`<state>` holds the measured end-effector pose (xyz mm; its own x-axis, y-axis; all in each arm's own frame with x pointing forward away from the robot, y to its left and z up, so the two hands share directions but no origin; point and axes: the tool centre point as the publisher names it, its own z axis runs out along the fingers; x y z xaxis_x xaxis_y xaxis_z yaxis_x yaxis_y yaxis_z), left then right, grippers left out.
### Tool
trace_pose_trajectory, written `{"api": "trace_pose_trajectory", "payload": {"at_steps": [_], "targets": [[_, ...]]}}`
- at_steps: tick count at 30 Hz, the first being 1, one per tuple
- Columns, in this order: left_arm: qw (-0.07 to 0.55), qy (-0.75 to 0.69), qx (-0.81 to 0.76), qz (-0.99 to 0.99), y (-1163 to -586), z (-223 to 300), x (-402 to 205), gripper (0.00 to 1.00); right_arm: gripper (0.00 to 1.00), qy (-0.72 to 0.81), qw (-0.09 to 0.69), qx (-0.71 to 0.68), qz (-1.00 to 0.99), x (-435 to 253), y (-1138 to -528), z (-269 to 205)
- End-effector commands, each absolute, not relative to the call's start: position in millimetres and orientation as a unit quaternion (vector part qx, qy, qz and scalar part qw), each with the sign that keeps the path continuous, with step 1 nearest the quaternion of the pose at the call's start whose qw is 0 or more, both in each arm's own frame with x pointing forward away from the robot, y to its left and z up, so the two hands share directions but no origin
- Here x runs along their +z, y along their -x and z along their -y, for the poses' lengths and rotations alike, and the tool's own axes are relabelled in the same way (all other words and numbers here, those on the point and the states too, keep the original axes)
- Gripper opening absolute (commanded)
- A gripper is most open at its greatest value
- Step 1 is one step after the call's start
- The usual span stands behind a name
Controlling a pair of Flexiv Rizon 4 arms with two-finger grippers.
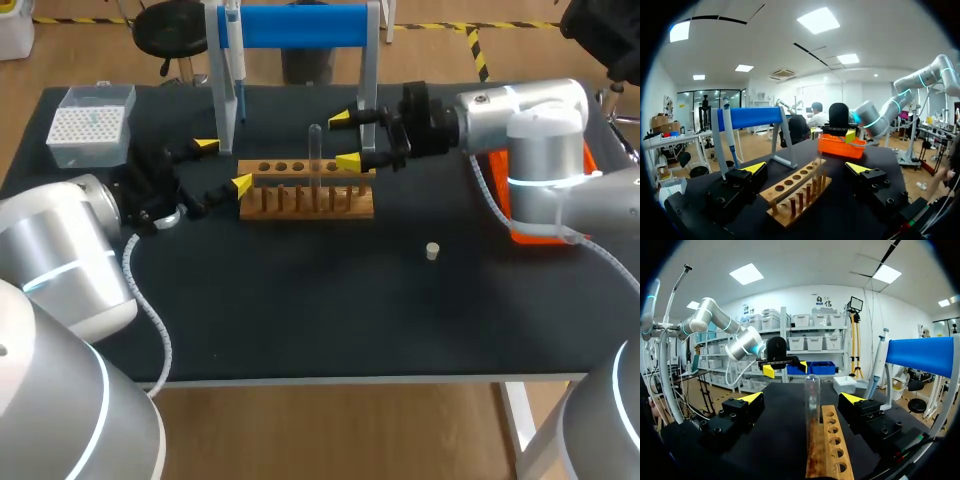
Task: Invert the test tube, pick up the pipette, mount the tip to pipette, aspirate from beaker and dispense into the tube, eject the tip, return the pipette, and cap with the stopper.
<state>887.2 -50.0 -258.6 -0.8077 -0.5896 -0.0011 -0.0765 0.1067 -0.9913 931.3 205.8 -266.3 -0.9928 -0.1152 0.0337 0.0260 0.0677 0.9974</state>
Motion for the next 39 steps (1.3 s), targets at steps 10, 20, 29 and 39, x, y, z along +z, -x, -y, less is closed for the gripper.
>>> {"api": "trace_pose_trajectory", "payload": {"at_steps": [10, 20, 29, 39], "targets": [[0.206, 0.234, -0.626, -0.715, -886.5, 51.2, -258.8, 1.00, 1.00, -0.018, 0.041, -0.687, 0.726, -274.8, -939.7, -223.3], [0.206, 0.234, -0.626, -0.715, -886.5, 51.2, -258.8, 1.00, 1.00, -0.012, 0.032, -0.688, 0.725, -274.1, -940.3, -230.9], [0.206, 0.234, -0.626, -0.715, -886.5, 51.2, -258.8, 1.00, 1.00, -0.009, 0.031, -0.688, 0.725, -275.0, -940.4, -237.1], [0.206, 0.234, -0.626, -0.715, -886.5, 51.2, -258.8, 1.00, 0.98, -0.017, 0.036, -0.688, 0.724, -276.6, -940.8, -243.2]]}}
